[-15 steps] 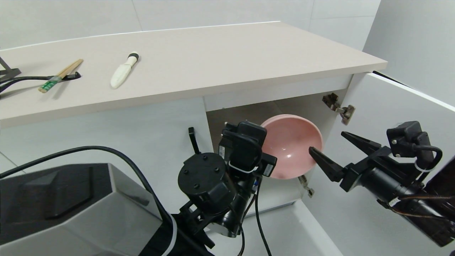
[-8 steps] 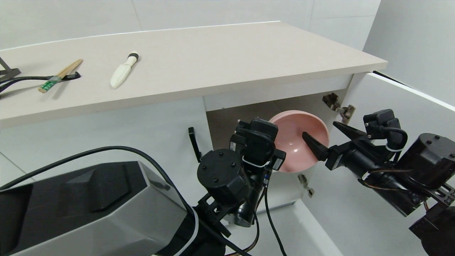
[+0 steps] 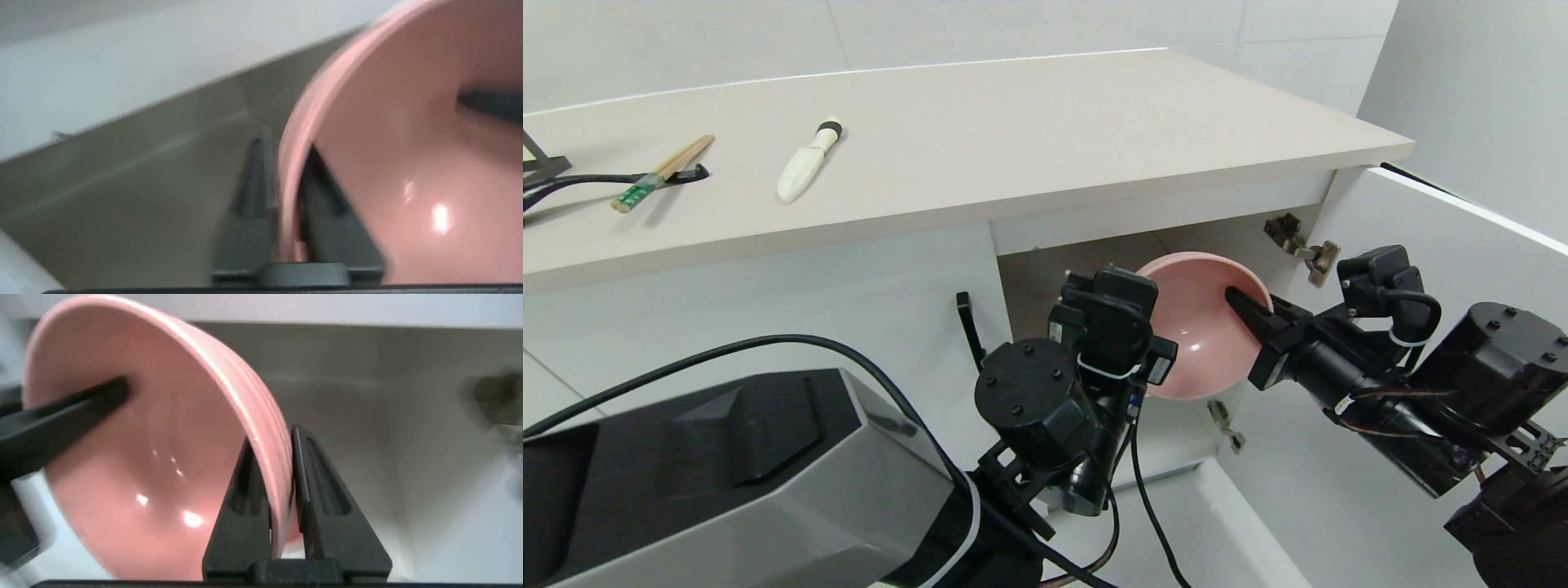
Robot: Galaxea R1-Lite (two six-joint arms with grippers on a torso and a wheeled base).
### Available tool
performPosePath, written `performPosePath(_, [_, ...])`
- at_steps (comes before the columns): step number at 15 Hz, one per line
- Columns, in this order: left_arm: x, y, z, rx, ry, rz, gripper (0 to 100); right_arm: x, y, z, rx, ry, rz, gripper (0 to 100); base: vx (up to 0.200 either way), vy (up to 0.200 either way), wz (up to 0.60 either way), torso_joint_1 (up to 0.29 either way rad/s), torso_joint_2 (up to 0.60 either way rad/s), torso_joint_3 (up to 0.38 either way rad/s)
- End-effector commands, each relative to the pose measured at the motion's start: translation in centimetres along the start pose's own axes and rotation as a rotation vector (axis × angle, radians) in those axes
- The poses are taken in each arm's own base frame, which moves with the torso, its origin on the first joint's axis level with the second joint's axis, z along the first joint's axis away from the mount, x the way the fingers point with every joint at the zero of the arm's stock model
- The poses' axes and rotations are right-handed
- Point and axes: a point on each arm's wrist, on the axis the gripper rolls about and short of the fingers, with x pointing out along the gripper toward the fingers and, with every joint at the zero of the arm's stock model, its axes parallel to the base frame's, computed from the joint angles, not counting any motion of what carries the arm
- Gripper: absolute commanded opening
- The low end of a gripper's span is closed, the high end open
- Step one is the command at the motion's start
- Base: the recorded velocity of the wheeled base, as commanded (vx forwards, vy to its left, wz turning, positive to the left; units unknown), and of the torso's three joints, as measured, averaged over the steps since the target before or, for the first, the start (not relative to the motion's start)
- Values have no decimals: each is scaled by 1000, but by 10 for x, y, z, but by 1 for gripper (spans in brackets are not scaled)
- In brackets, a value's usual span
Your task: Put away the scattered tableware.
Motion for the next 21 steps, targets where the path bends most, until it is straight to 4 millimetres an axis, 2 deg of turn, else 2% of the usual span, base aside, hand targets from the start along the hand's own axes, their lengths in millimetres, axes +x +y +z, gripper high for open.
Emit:
performPosePath(1, [-1, 1, 4, -8, -6, 1, 100, 0, -1, 2, -1, -9, -5, 0, 0, 0, 0, 0, 0, 0])
performPosePath(3, [-3, 8, 17, -32, -29, 6, 100, 1, -13, -4, -10, 11, -46, 0, 0, 0, 0, 0, 0, 0])
performPosePath(4, [-14, 18, 31, -74, -50, -46, 100, 2, -22, -12, -17, 35, -74, 0, 0, 0, 0, 0, 0, 0])
performPosePath(6, [-36, 31, 38, -117, -47, -172, 100, 3, -23, -20, -19, 62, -77, 0, 0, 0, 0, 0, 0, 0])
performPosePath(7, [-61, 46, 44, -175, -33, -299, 100, 5, -23, -28, -18, 86, -77, 0, 0, 0, 0, 0, 0, 0])
performPosePath(8, [-74, 56, 47, -215, -22, -349, 100, 6, -23, -33, -17, 102, -76, 0, 0, 0, 0, 0, 0, 0])
performPosePath(11, [-89, 85, 45, -259, 11, -374, 100, 6, -26, -42, -13, 136, -87, 0, 0, 0, 0, 0, 0, 0])
performPosePath(17, [-143, 132, 40, -245, 8, -902, 100, -8, -26, -41, 65, 159, -91, 0, 0, 0, 0, 0, 0, 0])
performPosePath(19, [-157, 140, 41, -240, 15, -911, 100, -6, -26, -42, 77, 155, -94, 0, 0, 0, 0, 0, 0, 0])
performPosePath(21, [-179, 146, 38, -236, 48, -915, 100, 5, -27, -43, 127, 134, -98, 0, 0, 0, 0, 0, 0, 0])
